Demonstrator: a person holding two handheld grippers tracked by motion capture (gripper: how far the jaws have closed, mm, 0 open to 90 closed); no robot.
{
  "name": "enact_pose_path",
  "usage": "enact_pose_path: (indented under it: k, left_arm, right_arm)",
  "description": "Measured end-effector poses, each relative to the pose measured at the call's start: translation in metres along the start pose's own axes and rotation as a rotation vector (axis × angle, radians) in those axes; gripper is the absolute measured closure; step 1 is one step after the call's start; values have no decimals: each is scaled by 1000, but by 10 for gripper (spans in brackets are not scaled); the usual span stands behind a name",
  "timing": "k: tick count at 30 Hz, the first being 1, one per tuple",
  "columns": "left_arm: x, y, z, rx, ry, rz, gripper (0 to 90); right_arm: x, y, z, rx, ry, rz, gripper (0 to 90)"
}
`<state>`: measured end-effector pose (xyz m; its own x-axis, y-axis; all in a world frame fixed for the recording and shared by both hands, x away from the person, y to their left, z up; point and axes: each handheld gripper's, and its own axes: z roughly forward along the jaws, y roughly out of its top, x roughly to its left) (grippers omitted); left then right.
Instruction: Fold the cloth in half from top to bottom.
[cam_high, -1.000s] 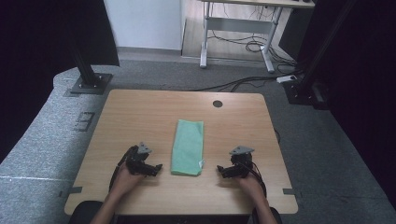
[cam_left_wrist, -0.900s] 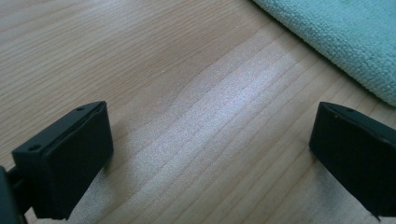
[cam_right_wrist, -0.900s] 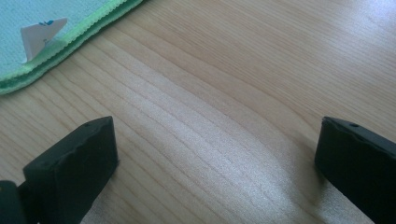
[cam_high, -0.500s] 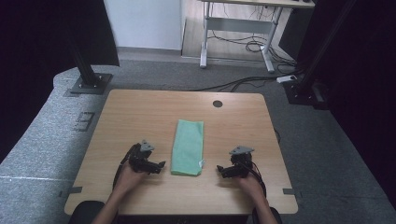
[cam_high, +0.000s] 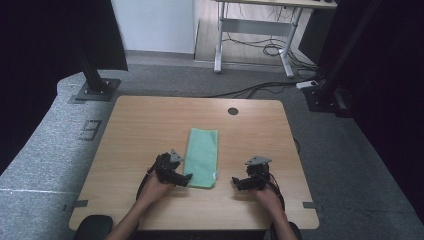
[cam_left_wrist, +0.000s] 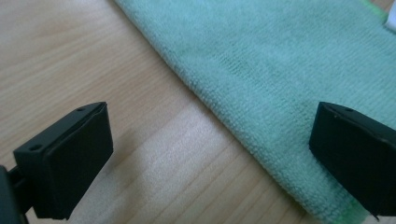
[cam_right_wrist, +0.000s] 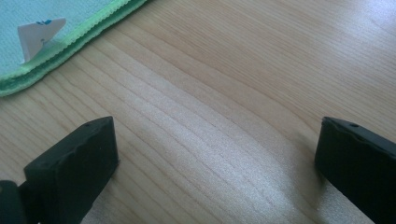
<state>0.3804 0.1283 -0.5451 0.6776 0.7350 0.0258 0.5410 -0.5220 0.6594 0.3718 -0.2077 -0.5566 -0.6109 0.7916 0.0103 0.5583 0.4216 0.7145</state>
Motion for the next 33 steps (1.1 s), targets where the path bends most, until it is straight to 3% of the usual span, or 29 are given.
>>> enact_pose_path:
  k: [4, 8, 14, 21, 23, 26, 30, 32, 33]
  left_arm:
    - [-3, -2, -1, 0, 6, 5, 21]
    - [-5, -5, -3, 2, -11, 0, 22]
    - [-9, -11, -8, 7, -39, -14, 22]
    - [-18, -18, -14, 17, -62, -1, 21]
    - [-22, -19, -16, 20, -70, 2, 21]
    - [-24, -19, -18, 27, -83, 19, 20]
    - [-19, -14, -22, 23, -66, 39, 0]
    - [-6, -8, -24, -5, -45, 6, 0]
    - [-6, -8, -24, -5, -45, 6, 0]
  right_arm:
    - [2, 1, 0, 7, -7, 4, 1]
    - [9, 7, -2, 15, -6, -24, 16]
    - [21, 24, -2, -31, 27, -22, 20]
    - [41, 45, 15, -46, 87, -30, 22]
    - [49, 52, 26, -36, 109, -28, 29]
    - [53, 54, 34, -11, 103, -47, 34]
    - [59, 48, 42, 30, 87, -79, 45]
    - [59, 46, 40, 31, 86, -77, 49]
    - [60, 45, 38, 36, 89, -78, 49]
